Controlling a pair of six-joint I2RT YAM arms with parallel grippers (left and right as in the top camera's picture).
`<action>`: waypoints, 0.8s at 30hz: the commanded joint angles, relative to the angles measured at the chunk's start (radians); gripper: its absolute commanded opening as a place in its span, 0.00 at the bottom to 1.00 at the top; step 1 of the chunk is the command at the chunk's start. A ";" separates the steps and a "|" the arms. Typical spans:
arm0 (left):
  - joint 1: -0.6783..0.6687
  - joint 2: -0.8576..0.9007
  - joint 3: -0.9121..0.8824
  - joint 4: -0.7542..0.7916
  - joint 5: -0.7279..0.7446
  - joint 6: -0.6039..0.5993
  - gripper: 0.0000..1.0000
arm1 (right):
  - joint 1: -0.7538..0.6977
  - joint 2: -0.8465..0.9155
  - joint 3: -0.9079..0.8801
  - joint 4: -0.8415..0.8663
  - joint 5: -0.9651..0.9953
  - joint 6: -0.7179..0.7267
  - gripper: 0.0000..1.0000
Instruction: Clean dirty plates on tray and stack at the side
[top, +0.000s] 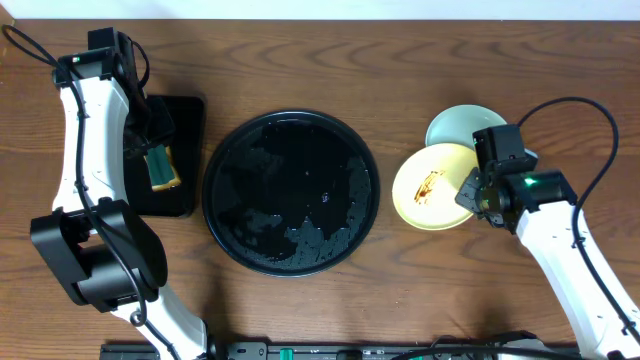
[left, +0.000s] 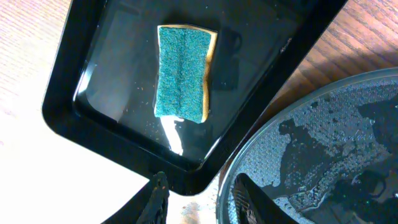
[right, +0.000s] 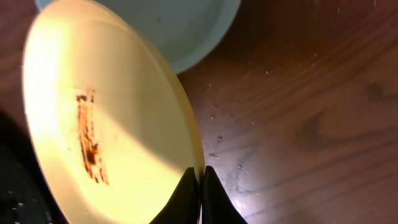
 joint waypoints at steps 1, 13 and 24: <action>-0.002 -0.006 0.018 0.001 -0.006 0.010 0.36 | 0.012 -0.012 0.032 0.024 -0.017 -0.013 0.02; -0.002 -0.006 0.018 0.001 -0.006 0.010 0.36 | 0.063 0.051 0.032 0.134 -0.146 -0.009 0.02; -0.002 -0.006 0.017 -0.003 -0.077 0.010 0.36 | 0.309 0.365 0.040 0.289 -0.236 0.025 0.02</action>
